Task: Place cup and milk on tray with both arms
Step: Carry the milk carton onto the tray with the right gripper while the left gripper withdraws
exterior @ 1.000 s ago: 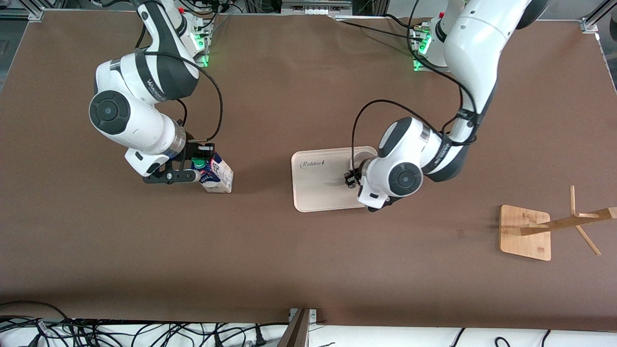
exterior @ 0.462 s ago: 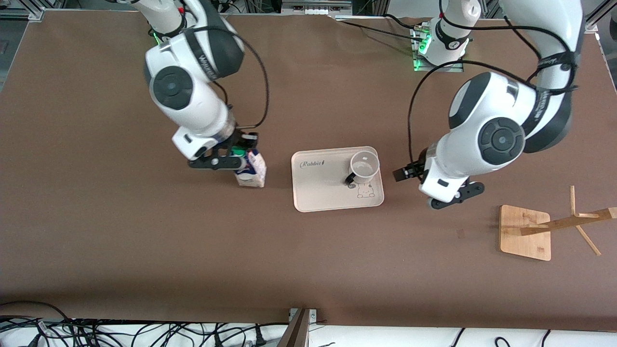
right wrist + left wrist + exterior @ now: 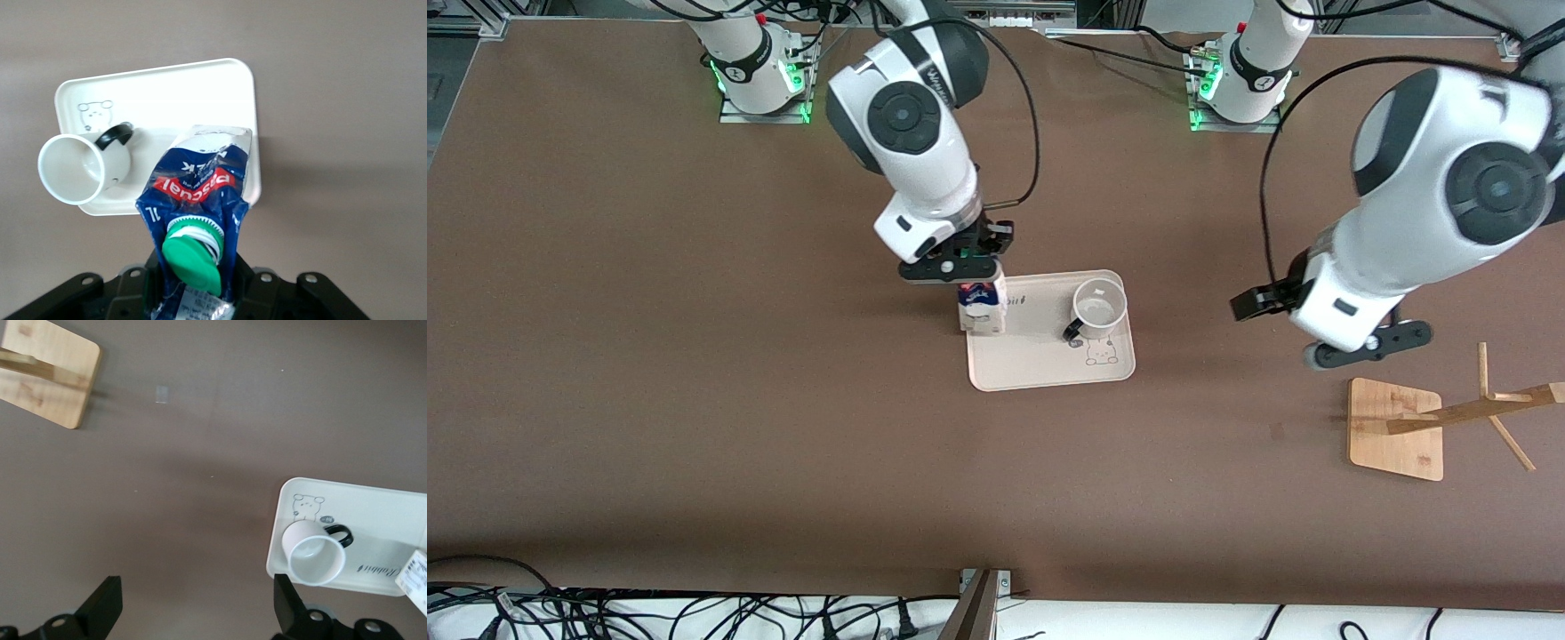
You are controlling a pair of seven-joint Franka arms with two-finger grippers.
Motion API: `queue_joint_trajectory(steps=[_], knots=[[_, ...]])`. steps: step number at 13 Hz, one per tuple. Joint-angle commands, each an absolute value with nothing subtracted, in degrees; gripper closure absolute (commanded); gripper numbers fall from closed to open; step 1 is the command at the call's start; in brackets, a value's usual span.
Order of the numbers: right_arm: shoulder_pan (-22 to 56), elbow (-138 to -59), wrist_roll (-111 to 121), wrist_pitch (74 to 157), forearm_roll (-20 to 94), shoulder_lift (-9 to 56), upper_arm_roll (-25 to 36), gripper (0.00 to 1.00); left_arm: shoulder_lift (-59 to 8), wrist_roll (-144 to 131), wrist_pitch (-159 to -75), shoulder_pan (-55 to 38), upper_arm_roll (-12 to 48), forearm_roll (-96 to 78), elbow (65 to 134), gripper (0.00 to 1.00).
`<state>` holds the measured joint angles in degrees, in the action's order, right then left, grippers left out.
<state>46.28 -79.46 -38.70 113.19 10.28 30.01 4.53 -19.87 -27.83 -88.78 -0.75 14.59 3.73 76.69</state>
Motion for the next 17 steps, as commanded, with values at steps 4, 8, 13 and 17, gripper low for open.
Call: queue_joint_trajectory(steps=[4, 8, 13, 17], knots=[[47.89, -77.17, -39.02, 115.57, 10.02, 34.98, 5.36, 0.62, -8.03, -12.35, -86.48, -0.87, 11.36, 3.17, 80.49, 0.0], [47.99, -77.25, -38.85, 116.97, 8.35, 37.35, 5.36, 0.62, -0.19, -1.86, -93.85, -0.71, 4.32, 0.18, 91.38, 0.0], [47.99, -77.34, -38.5, 117.51, 7.83, 38.23, 5.36, 0.4, 1.94, -2.55, -102.31, 1.14, 4.04, 0.79, 100.55, 0.0], [47.73, -76.73, -38.85, 117.51, 8.0, 37.71, 5.62, 0.0, 1.23, -1.67, -101.25, 1.49, 4.04, 0.88, 100.02, 0.0]])
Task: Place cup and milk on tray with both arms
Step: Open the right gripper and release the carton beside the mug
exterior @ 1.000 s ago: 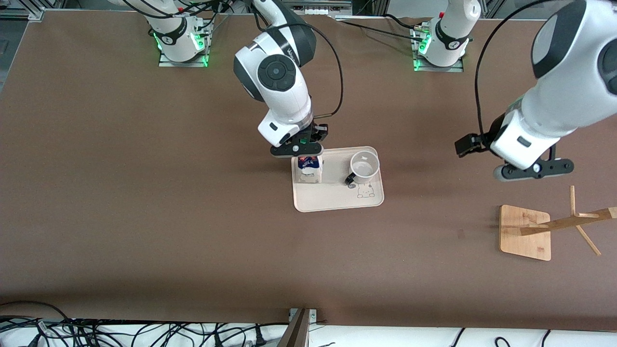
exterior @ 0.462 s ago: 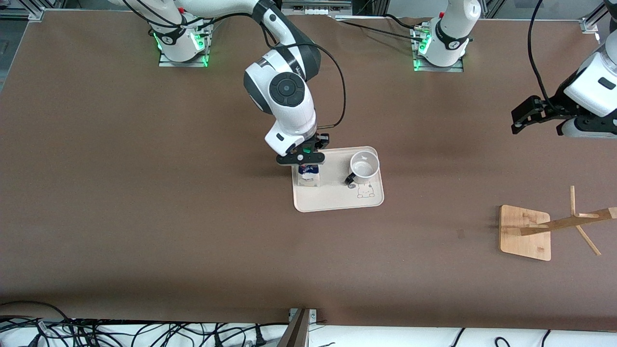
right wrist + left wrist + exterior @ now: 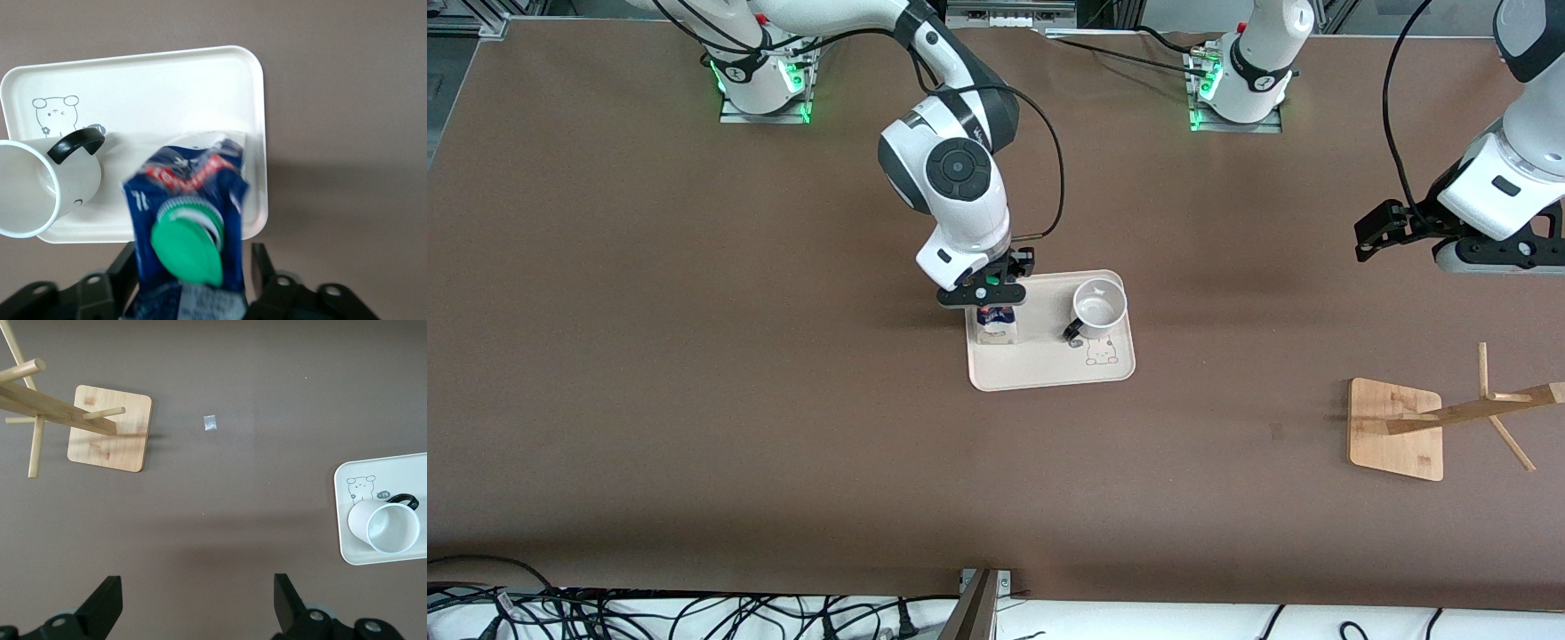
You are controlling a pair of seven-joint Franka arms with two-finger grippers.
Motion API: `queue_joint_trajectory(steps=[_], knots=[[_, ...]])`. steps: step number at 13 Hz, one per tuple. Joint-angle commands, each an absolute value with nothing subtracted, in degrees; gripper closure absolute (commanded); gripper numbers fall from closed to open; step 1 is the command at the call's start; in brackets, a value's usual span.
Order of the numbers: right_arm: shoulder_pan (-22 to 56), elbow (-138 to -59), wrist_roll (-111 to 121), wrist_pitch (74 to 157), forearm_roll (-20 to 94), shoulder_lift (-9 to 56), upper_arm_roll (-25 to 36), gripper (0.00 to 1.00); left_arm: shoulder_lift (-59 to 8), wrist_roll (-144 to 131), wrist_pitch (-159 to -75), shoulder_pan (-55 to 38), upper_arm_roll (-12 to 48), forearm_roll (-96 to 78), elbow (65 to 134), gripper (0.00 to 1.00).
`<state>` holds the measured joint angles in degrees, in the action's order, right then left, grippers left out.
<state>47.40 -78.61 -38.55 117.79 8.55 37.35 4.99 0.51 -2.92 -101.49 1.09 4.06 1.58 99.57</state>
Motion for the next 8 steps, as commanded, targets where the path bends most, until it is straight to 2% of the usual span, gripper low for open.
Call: queue_joint_trajectory(steps=[1, 6, 8], knots=[[47.64, -76.12, -38.85, 117.07, 8.17, 37.53, 5.71, 0.0, 0.88, -1.67, -101.25, 1.58, 4.04, 0.88, 100.02, 0.0], [45.88, -75.5, -38.5, 115.66, 7.83, 33.85, 6.15, 0.0, 1.5, -1.58, -99.05, 1.93, 4.04, 0.88, 99.24, 0.0], [45.35, -75.5, -37.88, 112.96, 7.91, 31.39, 9.56, 0.0, 0.88, -1.58, -99.23, 1.85, 4.57, 0.88, 98.53, 0.0]])
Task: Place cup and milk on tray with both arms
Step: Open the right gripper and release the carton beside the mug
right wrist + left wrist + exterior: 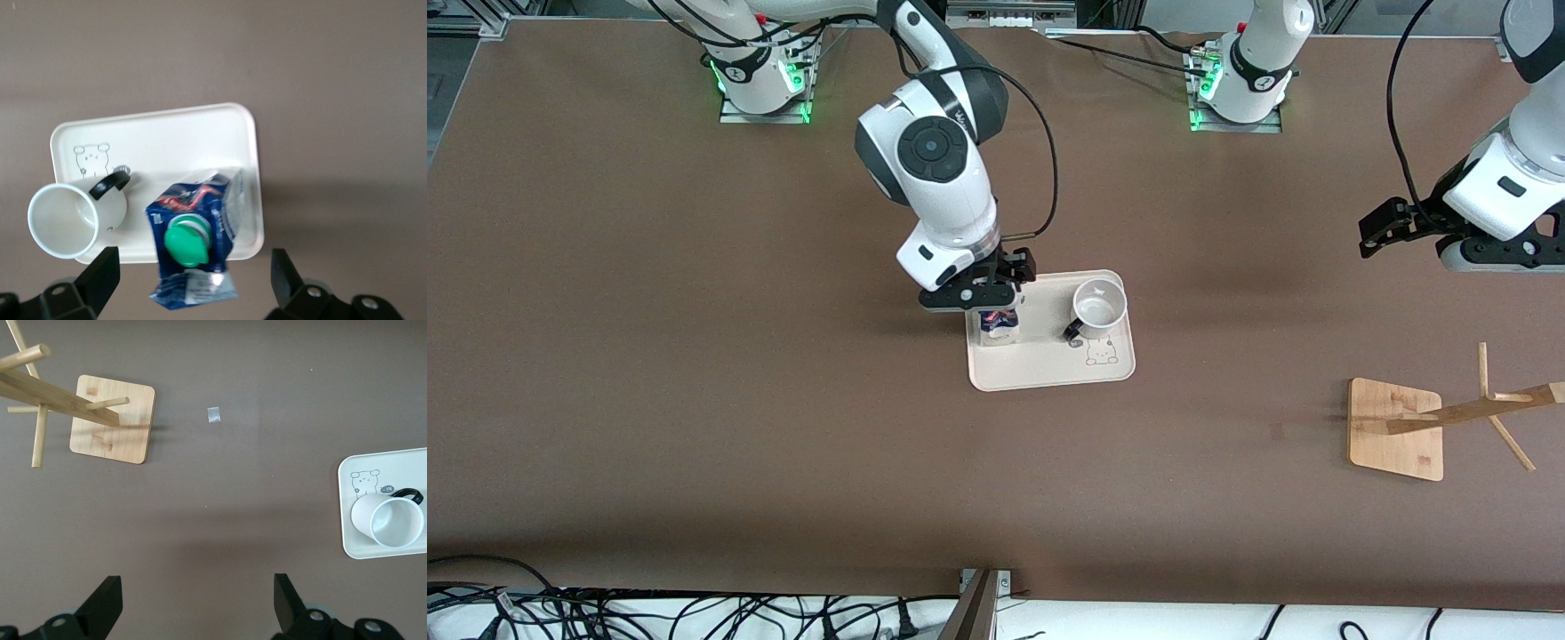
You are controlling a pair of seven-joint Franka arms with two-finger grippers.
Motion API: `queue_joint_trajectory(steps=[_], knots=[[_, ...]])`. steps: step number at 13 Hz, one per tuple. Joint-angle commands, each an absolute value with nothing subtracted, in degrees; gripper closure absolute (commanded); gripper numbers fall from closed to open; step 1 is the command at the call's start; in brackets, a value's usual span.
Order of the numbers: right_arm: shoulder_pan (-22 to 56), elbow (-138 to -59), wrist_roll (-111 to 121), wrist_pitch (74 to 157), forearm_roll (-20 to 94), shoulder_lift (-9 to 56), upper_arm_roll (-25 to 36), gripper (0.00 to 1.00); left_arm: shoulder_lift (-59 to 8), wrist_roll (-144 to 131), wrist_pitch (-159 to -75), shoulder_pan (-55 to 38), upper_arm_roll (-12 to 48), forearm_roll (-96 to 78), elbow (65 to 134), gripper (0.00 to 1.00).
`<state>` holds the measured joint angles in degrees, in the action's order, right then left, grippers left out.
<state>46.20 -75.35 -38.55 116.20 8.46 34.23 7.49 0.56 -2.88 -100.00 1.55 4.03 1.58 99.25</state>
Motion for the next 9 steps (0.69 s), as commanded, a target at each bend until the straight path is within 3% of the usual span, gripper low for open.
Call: queue_joint_trajectory(steps=[1, 6, 9], knots=[[45.18, -75.5, -37.62, 110.59, 8.43, 30.07, 11.93, 0.0, 0.62, -1.58, -99.58, 1.58, 4.74, 0.88, 98.53, 0.0], [43.95, -76.03, -24.38, 93.11, 8.61, 22.16, 22.83, 0.0, -1.67, -1.58, -99.84, 1.76, 4.66, 0.88, 96.24, 0.0], [43.68, -78.4, -16.53, 88.52, 10.46, 17.41, 28.47, 0.0, -2.72, -1.58, -100.02, 1.93, 4.57, 0.88, 96.15, 0.0]])
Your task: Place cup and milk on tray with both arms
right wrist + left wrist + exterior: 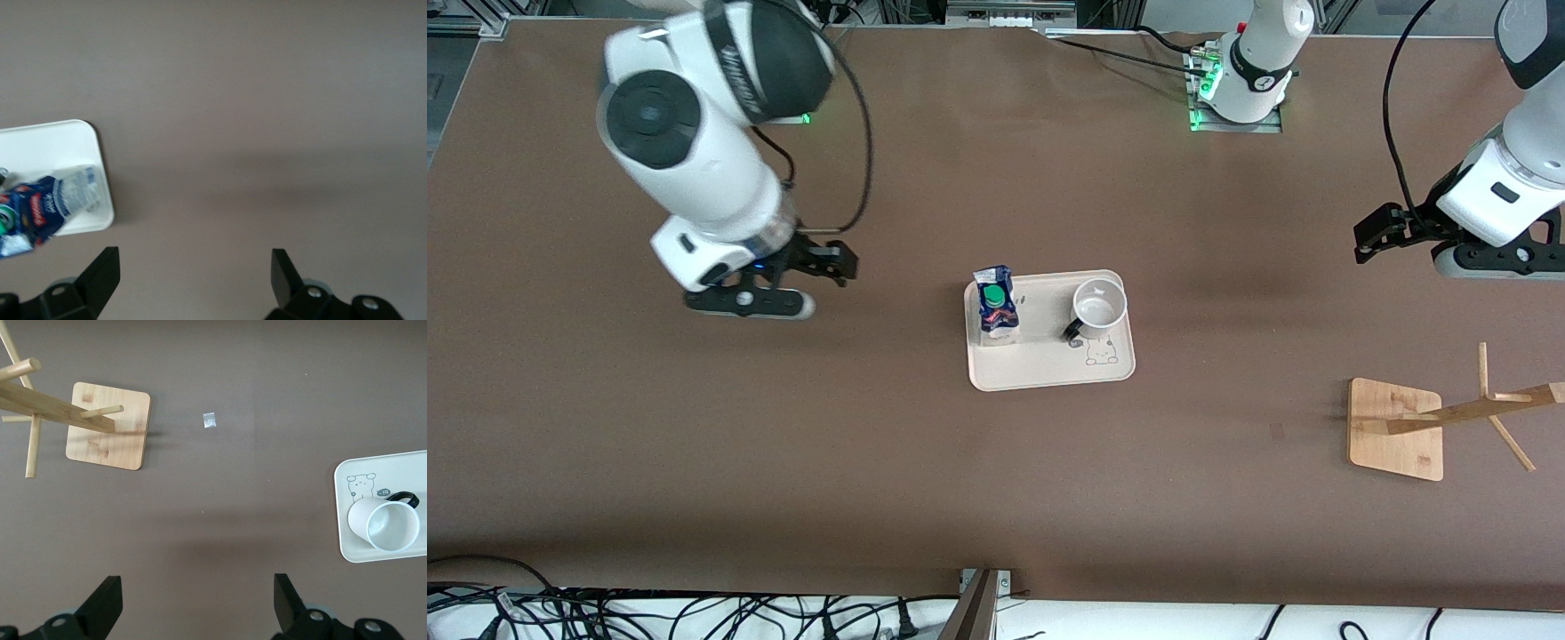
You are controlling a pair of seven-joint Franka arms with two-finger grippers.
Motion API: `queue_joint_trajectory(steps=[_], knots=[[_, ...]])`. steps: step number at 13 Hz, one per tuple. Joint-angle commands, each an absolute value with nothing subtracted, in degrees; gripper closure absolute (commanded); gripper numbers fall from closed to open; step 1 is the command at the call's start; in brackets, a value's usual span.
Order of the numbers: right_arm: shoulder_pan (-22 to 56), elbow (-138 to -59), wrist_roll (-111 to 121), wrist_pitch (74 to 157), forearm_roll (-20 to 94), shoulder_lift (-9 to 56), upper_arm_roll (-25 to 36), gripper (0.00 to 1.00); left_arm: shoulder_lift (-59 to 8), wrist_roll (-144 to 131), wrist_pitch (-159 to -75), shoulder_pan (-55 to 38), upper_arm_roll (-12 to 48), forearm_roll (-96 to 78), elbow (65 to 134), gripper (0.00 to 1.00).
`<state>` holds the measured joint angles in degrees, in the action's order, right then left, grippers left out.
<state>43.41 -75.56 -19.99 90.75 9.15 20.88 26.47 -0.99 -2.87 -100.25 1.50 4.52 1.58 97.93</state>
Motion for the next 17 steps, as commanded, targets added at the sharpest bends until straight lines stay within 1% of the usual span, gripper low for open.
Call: queue_joint_trajectory(steps=[1, 3, 4, 5, 9, 10, 12, 13, 17], knots=[[43.25, -78.57, -15.74, 87.2, 10.55, 16.62, 29.35, 0.0, -2.9, -1.58, -100.8, 1.93, 4.48, 0.97, 96.15, 0.0], [42.98, -79.36, -13.64, 84.21, 10.46, 13.38, 31.54, 0.0, -3.95, -1.58, -101.69, 1.93, 4.4, 0.97, 96.07, 0.0], [40.54, -80.67, -11.62, 83.68, 10.37, 11.53, 30.94, 0.0, -4.13, -1.67, -102.39, 1.93, 4.31, 1.05, 95.98, 0.0], [36.43, -82.25, -10.56, 83.67, 10.11, 9.6, 27.72, 0.0, -4.22, -1.67, -102.65, 1.85, 4.31, 1.05, 95.98, 0.0], [12.98, -85.15, -9.05, 83.58, 5.12, 4.85, 4.63, 0.0, -3.87, -2.11, -102.57, 1.85, 4.31, 1.05, 95.89, 0.0], [9.35, -86.73, -9.05, 83.85, 3.88, 3.44, 0.74, 0.0, -3.87, -2.2, -102.57, 1.85, 4.31, 1.05, 95.8, 0.0], [5.55, -90.6, -7.66, 85.24, 2.73, 0.98, -2.1, 0.0, -3.78, -2.28, -102.48, 1.85, 4.22, 1.05, 95.8, 0.0], [4.06, -92.36, -5.65, 86.65, 2.64, 0.27, -2.54, 0.0, -3.61, -2.11, -102.31, 1.93, 4.13, 1.05, 95.8, 0.0], [3.52, -91.85, -2.81, 87.1, 0.0, 0.79, -2.46, 0.0, -3.6, -1.93, -102.13, 2.02, 4.13, 1.05, 95.8, 0.0]])
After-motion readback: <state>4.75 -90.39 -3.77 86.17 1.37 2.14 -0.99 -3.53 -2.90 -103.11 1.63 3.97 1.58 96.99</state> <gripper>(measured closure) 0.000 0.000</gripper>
